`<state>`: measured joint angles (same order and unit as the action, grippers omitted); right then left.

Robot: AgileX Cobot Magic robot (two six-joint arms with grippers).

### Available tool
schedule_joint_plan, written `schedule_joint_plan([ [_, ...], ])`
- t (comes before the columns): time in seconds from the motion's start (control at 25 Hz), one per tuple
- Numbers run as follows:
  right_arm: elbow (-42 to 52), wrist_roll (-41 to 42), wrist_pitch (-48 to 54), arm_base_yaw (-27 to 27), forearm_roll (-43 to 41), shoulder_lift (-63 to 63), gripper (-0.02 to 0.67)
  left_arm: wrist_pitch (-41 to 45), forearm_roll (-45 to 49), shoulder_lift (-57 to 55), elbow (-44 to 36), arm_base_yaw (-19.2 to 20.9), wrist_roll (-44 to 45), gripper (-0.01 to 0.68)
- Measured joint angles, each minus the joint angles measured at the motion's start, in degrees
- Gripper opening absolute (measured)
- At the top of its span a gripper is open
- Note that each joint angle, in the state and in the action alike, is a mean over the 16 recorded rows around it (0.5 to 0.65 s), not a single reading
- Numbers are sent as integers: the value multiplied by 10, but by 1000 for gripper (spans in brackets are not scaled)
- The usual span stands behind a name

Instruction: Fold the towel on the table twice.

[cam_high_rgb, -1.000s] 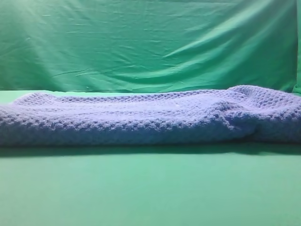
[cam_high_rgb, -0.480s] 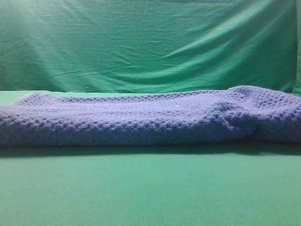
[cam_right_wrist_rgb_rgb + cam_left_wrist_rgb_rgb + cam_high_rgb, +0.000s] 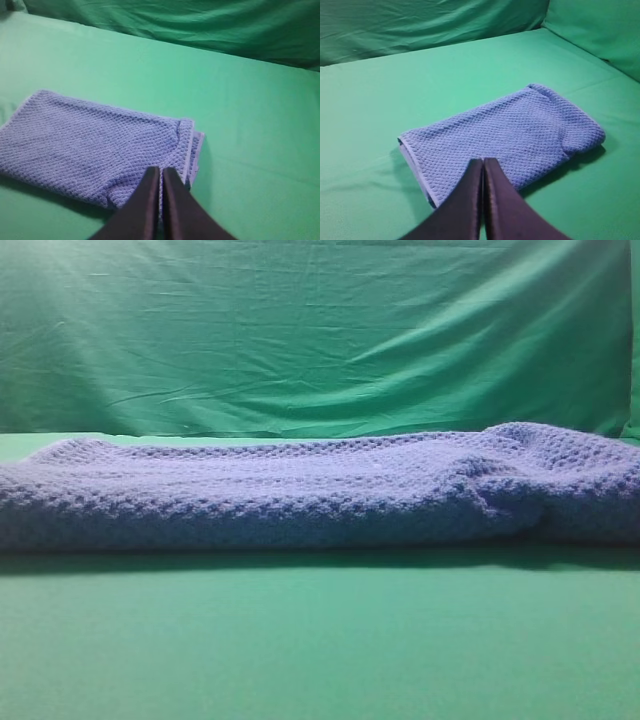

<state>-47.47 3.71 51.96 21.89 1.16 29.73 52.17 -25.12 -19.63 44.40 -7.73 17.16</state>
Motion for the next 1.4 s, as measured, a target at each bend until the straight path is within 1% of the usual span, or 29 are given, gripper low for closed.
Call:
schedule_joint_plan([
  [0.24,68,18,-36,0,33,-66,0,-6,48,116,-68,0,-23,0],
  [0.52,131,20,-72,0,53,-140,0,-13,84,188,-121,0,-64,0],
  [0.76,165,21,-102,0,66,-213,0,-24,98,205,-149,0,-88,0],
  [1.0,177,20,-110,0,75,-272,6,-50,109,205,-162,0,-102,0],
  [1.24,198,20,-119,0,78,-301,24,-82,128,205,-166,0,-104,0],
  [1.4,233,20,-162,0,78,-306,37,-115,142,205,-179,0,-105,0],
])
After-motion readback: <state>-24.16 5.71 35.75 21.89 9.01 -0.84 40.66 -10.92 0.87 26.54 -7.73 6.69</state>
